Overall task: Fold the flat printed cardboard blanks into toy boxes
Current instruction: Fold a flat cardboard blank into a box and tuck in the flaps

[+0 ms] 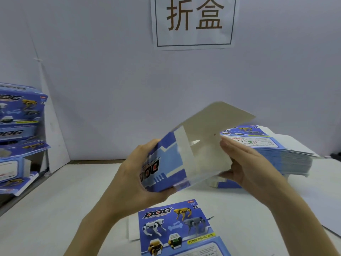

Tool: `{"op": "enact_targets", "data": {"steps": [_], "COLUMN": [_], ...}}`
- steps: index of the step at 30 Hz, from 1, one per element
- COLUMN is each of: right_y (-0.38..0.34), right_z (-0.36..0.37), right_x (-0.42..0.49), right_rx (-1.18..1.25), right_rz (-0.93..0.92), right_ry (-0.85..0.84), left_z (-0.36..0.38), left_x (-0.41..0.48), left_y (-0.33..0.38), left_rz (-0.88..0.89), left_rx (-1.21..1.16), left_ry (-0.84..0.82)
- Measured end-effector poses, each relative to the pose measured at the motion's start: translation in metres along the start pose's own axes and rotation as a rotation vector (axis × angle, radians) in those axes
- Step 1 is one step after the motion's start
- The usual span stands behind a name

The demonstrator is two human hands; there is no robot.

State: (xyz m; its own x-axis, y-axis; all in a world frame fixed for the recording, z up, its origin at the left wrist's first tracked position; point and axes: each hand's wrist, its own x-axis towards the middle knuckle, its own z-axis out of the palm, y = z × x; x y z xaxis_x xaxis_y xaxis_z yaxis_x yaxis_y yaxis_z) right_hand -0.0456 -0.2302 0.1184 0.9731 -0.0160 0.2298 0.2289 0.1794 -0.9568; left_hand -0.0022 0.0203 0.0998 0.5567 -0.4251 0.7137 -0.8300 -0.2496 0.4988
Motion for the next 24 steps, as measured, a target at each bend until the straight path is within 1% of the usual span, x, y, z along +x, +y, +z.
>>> {"op": "enact_targets", "data": {"steps": [2, 4, 5, 6, 8, 9, 10, 11, 12, 14, 16, 17, 19, 22, 24], "right_y": [0.002, 0.003, 0.004, 0.007, 0.011, 0.011, 0.011, 0.008, 0.005, 0.001, 0.001, 0.002, 0.003, -0.001, -0.003], "right_z": [-0.003, -0.004, -0.002, 0.001, 0.009, 0.012, 0.013, 0.013, 0.012, 0.010, 0.010, 0.010, 0.010, 0.016, 0.020], "right_x": [0.002, 0.001, 0.000, 0.001, 0.001, 0.001, 0.001, 0.000, -0.001, -0.003, -0.005, -0.003, -0.001, -0.003, -0.005], "right_rx": [0.032, -0.030, -0.118, -0.229, -0.434, -0.483, -0.512, -0.519, -0.503, -0.422, -0.446, -0.500, -0.635, -0.872, -0.928], "right_rz": [0.036, 0.066, 0.058, 0.028, -0.071, -0.090, -0.093, -0.075, -0.033, 0.136, 0.276, 0.299, 0.280, 0.155, 0.098], "right_ry": [-0.031, -0.037, 0.005, 0.088, 0.308, 0.372, 0.383, 0.344, 0.267, 0.109, 0.072, 0.110, 0.218, 0.391, 0.462], "left_z": [0.002, 0.003, 0.004, 0.006, 0.009, 0.009, 0.008, 0.006, 0.005, 0.002, 0.003, 0.005, 0.010, 0.015, 0.016], "left_x": [0.000, -0.001, -0.001, -0.001, 0.000, 0.000, 0.000, 0.001, 0.001, 0.001, 0.000, 0.000, 0.002, -0.001, 0.002], "left_y": [-0.002, -0.003, -0.003, -0.003, -0.002, -0.002, -0.002, -0.003, -0.002, -0.001, 0.000, 0.001, 0.004, 0.008, 0.012], "left_rz": [0.019, 0.031, 0.036, 0.041, 0.060, 0.067, 0.071, 0.069, 0.062, 0.055, 0.055, 0.031, -0.066, -0.200, -0.309], "left_rx": [0.026, 0.028, 0.037, 0.047, 0.058, 0.059, 0.056, 0.046, 0.031, 0.011, 0.030, 0.029, -0.018, -0.074, -0.214], "left_ry": [-0.021, -0.023, -0.023, -0.027, -0.031, -0.029, -0.020, -0.010, 0.002, 0.011, -0.013, -0.031, -0.038, -0.023, -0.092]}}
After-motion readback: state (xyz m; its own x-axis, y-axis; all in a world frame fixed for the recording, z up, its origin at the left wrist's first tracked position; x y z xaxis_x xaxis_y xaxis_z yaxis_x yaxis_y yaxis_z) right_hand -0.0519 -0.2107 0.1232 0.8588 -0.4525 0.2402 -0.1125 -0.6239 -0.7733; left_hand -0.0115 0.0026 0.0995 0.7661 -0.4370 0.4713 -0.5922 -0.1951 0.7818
